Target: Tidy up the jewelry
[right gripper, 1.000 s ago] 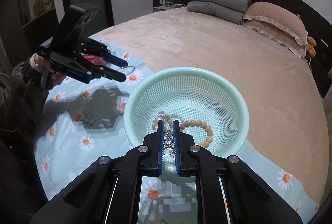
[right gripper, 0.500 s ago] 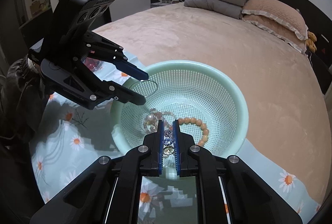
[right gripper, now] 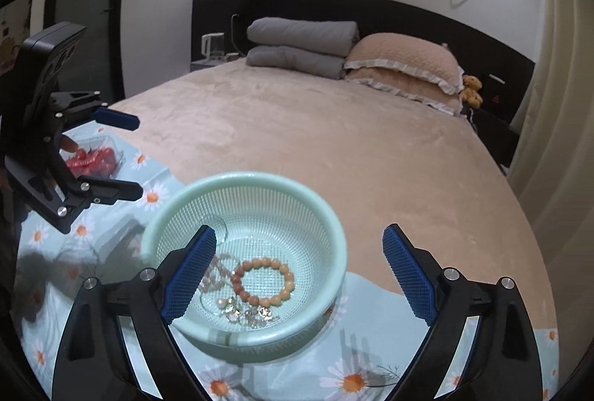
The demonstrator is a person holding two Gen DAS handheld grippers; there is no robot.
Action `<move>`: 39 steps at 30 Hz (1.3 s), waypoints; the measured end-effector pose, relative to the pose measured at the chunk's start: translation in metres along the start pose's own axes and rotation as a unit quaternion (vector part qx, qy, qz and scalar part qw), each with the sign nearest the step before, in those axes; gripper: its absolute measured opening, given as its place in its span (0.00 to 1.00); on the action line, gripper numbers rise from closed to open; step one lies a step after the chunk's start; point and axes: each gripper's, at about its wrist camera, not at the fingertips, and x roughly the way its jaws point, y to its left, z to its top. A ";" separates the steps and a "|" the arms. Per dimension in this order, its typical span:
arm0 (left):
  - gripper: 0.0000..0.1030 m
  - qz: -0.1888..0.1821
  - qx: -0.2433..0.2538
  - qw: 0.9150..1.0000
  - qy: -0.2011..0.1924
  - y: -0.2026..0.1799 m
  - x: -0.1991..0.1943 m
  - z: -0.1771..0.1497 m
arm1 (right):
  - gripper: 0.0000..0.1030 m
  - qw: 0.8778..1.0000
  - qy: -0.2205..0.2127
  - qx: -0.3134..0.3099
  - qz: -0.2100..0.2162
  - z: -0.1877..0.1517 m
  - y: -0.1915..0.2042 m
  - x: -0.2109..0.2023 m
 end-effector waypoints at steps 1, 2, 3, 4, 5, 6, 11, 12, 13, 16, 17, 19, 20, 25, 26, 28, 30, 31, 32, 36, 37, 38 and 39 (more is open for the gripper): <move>0.94 0.031 -0.004 1.000 -0.006 -0.001 -0.010 0.001 | 0.86 1.000 -0.009 -0.003 -0.005 0.004 0.002 -0.009; 0.94 0.054 -0.008 0.998 -0.008 -0.001 -0.020 0.001 | 0.86 1.000 -0.019 -0.007 -0.012 0.008 0.006 -0.020; 0.94 0.067 -0.013 0.998 -0.010 -0.001 -0.029 0.001 | 0.87 0.999 -0.029 -0.012 -0.016 0.012 0.010 -0.030; 0.94 0.071 -0.015 0.997 -0.014 -0.003 -0.040 -0.001 | 0.87 0.999 -0.039 -0.019 -0.019 0.016 0.015 -0.041; 0.94 0.070 -0.015 0.997 -0.020 -0.006 -0.051 -0.003 | 0.88 0.998 -0.047 -0.026 -0.018 0.018 0.019 -0.052; 0.94 0.071 -0.016 0.997 -0.027 -0.009 -0.062 -0.005 | 0.89 0.998 -0.055 -0.035 -0.017 0.021 0.025 -0.062; 0.94 0.099 -0.023 0.994 -0.043 -0.028 -0.108 -0.021 | 0.90 0.995 -0.065 -0.068 -0.019 0.026 0.051 -0.101; 0.94 0.097 -0.028 0.994 -0.044 -0.032 -0.115 -0.025 | 0.90 0.996 -0.065 -0.067 -0.016 0.024 0.055 -0.107; 0.94 0.095 -0.034 0.994 -0.044 -0.037 -0.121 -0.029 | 0.90 0.996 -0.065 -0.062 -0.018 0.022 0.058 -0.112; 0.94 0.100 -0.060 0.993 -0.036 -0.049 -0.137 -0.047 | 0.92 0.998 -0.050 -0.022 -0.043 0.004 0.068 -0.120; 0.94 0.105 -0.067 0.992 -0.035 -0.053 -0.141 -0.054 | 0.92 0.997 -0.032 0.001 -0.066 -0.006 0.071 -0.120; 0.94 0.117 -0.080 0.990 -0.029 -0.060 -0.148 -0.071 | 0.92 0.994 0.006 0.049 -0.096 -0.031 0.076 -0.117; 0.94 0.120 -0.088 0.989 -0.024 -0.064 -0.150 -0.081 | 0.92 0.992 0.020 0.067 -0.101 -0.047 0.081 -0.118; 0.94 0.117 -0.100 0.988 0.008 -0.087 -0.157 -0.128 | 0.92 0.984 0.040 0.118 -0.127 -0.124 0.106 -0.134; 0.94 0.114 -0.104 0.988 0.012 -0.091 -0.158 -0.136 | 0.92 0.983 0.050 0.122 -0.129 -0.136 0.111 -0.137; 0.94 0.095 -0.112 0.989 0.016 -0.101 -0.162 -0.151 | 0.92 0.982 0.071 0.126 -0.123 -0.152 0.119 -0.139; 0.94 0.079 -0.131 0.988 0.018 -0.108 -0.167 -0.164 | 0.92 0.980 0.072 0.137 -0.124 -0.166 0.126 -0.148; 0.94 0.078 -0.136 0.987 0.022 -0.112 -0.169 -0.169 | 0.92 0.979 0.072 0.144 -0.124 -0.171 0.127 -0.153; 0.94 0.081 -0.140 0.986 0.027 -0.116 -0.170 -0.173 | 0.92 0.978 0.070 0.151 -0.126 -0.174 0.128 -0.159; 0.94 0.110 -0.157 0.981 0.024 -0.122 -0.185 -0.185 | 0.92 0.977 0.052 0.150 -0.140 -0.177 0.138 -0.185; 0.94 0.116 -0.162 0.980 0.020 -0.122 -0.191 -0.186 | 0.92 0.977 0.045 0.150 -0.143 -0.175 0.141 -0.192; 0.94 0.121 -0.166 0.979 0.016 -0.122 -0.197 -0.188 | 0.92 0.978 0.036 0.149 -0.144 -0.174 0.144 -0.200; 0.94 0.126 -0.168 0.978 0.009 -0.123 -0.202 -0.188 | 0.92 0.978 0.026 0.147 -0.145 -0.172 0.146 -0.207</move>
